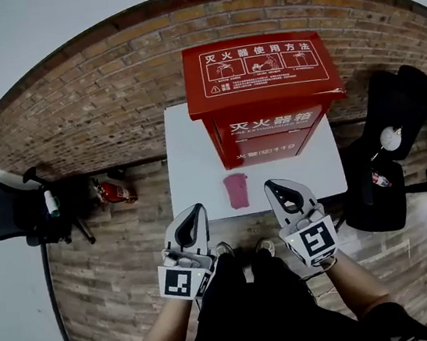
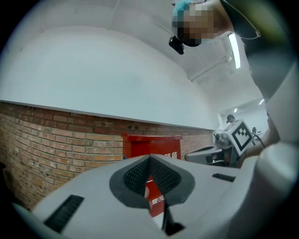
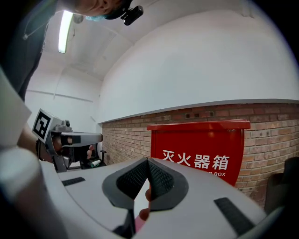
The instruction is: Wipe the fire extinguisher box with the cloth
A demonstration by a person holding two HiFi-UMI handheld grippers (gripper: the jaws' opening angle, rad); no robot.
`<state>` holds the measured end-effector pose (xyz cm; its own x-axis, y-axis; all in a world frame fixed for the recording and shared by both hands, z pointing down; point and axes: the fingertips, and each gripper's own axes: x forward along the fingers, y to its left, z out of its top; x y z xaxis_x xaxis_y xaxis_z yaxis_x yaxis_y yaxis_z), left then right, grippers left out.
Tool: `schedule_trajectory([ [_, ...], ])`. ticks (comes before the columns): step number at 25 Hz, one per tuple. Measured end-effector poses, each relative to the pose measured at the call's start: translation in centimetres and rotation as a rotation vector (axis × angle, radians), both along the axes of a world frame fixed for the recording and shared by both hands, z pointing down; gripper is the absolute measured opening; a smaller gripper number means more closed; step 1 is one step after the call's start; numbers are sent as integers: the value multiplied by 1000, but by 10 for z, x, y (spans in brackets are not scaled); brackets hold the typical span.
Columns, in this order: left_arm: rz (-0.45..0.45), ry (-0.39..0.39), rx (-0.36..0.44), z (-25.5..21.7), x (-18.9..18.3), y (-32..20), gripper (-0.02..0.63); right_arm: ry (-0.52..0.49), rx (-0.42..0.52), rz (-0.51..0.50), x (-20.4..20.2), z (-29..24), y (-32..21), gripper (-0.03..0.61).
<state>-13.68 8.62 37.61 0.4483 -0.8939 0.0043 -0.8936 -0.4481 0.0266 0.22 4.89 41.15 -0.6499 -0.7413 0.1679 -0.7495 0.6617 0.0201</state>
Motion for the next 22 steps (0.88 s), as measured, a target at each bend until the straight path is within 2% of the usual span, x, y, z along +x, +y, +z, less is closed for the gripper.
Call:
schedule_trajectory([
  [3,6,19,47,-24,12,12,29,8,12,-34,2,-5,6,18],
  [7,-12,-3,37,-24,12,22,29,7,-2,-29,9,-4,15,18],
  [9,-5,4,59,-28,14,25,29,-13,-1,-12,11,-3,17,18],
  [13,6,10,45,-25,12,42,29,-40,-14,18,10,-1,33,18],
  [18,31,49,26,-24,5,82,29,-88,-84,54,3,-1,72,18],
  [22,73,52,27,-22,4,117,29,-109,-84,106,-2,-11,108,18],
])
